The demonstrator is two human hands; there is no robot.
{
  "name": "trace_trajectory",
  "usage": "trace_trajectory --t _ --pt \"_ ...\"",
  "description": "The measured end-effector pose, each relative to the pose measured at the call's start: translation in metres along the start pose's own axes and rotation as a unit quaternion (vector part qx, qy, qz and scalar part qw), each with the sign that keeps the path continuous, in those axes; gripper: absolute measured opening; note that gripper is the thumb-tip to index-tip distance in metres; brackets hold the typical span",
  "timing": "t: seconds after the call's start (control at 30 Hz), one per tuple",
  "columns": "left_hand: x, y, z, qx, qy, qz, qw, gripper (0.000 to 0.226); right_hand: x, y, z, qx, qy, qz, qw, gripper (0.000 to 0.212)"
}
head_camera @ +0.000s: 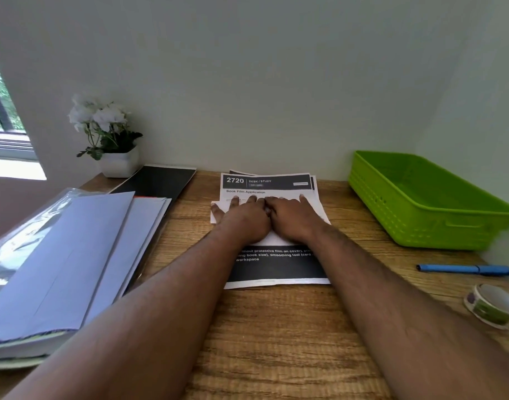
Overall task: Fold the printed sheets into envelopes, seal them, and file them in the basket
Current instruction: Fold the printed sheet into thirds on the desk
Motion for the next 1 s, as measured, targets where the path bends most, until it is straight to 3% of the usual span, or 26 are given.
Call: trace_trajectory --t 0.17,0.43,0.5,0.57,0.63,0.73,1.0 --pt "0.0 0.0 -0.001 0.004 0.001 0.025 1.0 0.054 0.0 -0.004 -0.005 -0.073 -0.005 -0.014 0.997 0.043" --pt "0.001 -0.001 -0.001 0.01 -0.006 0.024 1.0 0.055 0.01 0.044 -0.019 -0.209 -0.025 -0.084 0.974 0.042" --pt "0.001 0.0 -0.002 0.01 -0.002 0.014 1.0 0.054 0.011 0.036 -0.016 -0.183 0.026 -0.143 0.972 0.045" --pt "0.002 0.003 -0.004 0.007 -0.004 0.004 1.0 0.054 0.009 0.024 -0.011 -0.109 0.069 -0.122 0.984 0.047" --pt "0.002 0.006 -0.005 0.003 -0.004 -0.006 1.0 0.054 0.004 0.014 -0.006 -0.042 0.035 -0.046 0.997 0.046" --pt "0.003 0.007 -0.005 0.006 -0.003 -0.003 1.0 0.054 0.0 0.009 -0.002 -0.031 -0.023 0.027 0.999 0.041" --pt "0.008 -0.018 -0.009 0.028 0.037 0.084 0.995 0.053 0.0 0.012 -0.001 -0.032 -0.032 0.027 0.999 0.046"
Point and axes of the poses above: each hand's wrist, its own z-axis towards the middle knuckle, its own x-axis out of the back of the hand, y = z × x, the point moved 1 cm from there along z, towards the middle knuckle, and after that the axes turned 2 degrees about -z, right-handed, at the moved point
